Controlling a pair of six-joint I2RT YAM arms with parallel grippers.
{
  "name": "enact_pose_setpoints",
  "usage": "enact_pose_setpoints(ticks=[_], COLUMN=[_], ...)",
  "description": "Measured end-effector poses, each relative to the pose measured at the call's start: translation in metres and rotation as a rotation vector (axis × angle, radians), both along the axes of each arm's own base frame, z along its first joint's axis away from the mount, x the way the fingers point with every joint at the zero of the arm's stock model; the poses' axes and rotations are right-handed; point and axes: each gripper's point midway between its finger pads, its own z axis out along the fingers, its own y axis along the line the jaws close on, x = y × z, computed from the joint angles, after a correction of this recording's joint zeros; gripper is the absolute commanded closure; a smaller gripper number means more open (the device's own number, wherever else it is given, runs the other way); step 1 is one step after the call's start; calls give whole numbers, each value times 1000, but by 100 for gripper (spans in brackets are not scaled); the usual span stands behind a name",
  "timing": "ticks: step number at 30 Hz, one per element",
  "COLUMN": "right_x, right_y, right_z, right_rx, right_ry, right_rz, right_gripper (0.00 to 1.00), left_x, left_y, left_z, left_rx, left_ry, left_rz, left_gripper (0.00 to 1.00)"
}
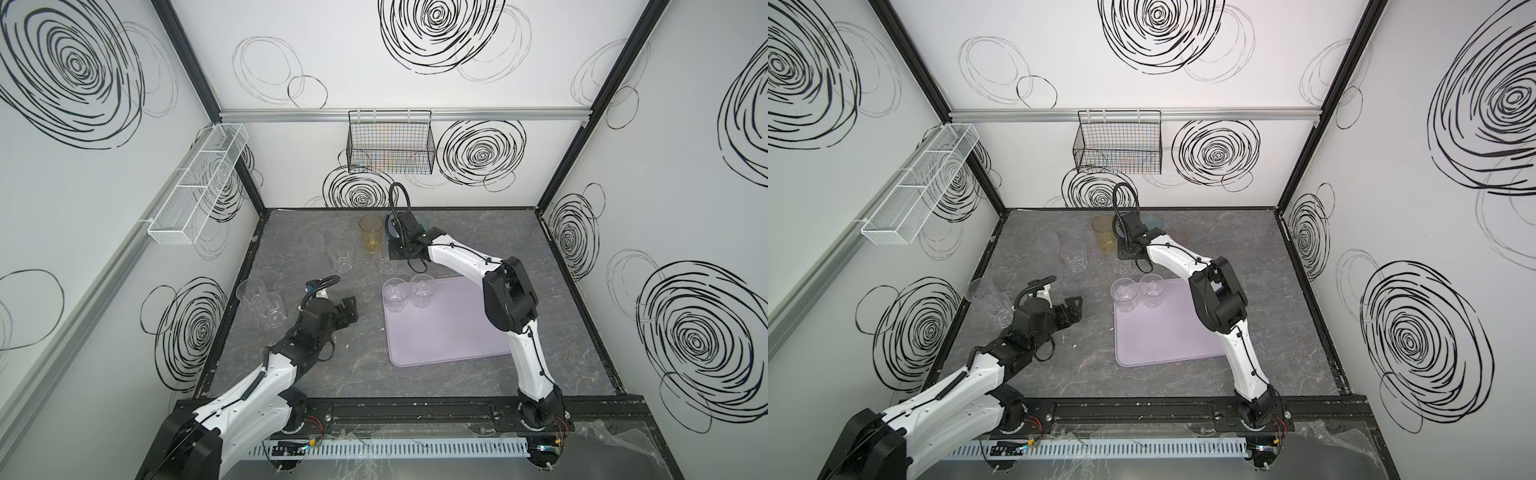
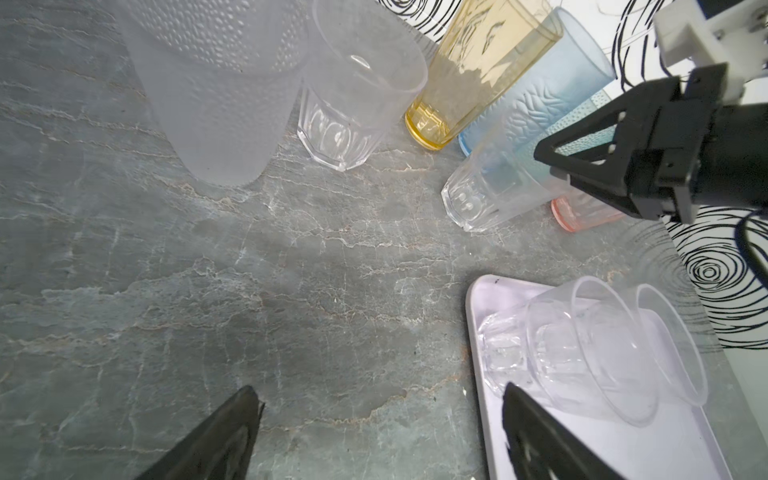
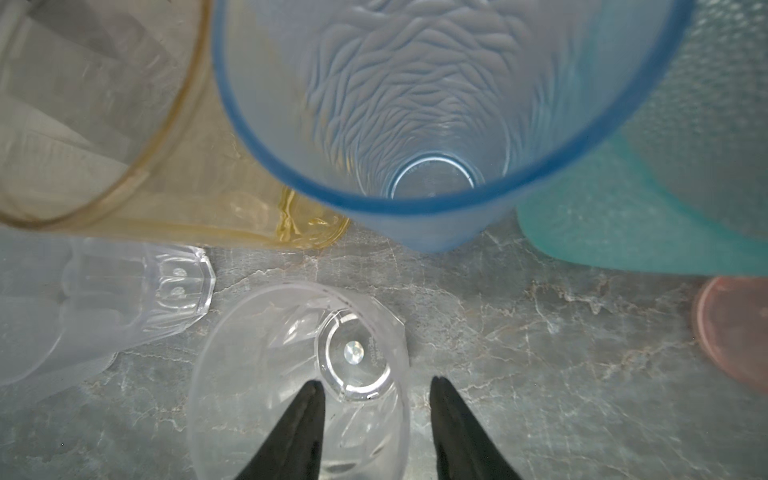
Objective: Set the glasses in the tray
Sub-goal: 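Lift the clear cup from the table with the right gripper, then carry the clear cup onto the tray and open the right gripper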
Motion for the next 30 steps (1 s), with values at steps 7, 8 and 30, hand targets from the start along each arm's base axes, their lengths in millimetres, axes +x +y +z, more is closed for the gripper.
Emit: enact_pose_setpoints(ticks=[7,8,30], right_x=[-3,-4,-107], right_y=[-7,-8,-174], right_z=[-10,-8,134], right_rx=[-42,-43,13], right_ry=[21,23,-173], right_rz=[-12,-12,-211], right_gripper=[87,88,87], left_x=[1,0,-5], left_y=[-2,-2,0], left_z=[-1,-1,31], left_rx=[-13,-16,-2], left_ry=[4,5,-18], left_rz=[-2,0,0], left_gripper=[6,7,6])
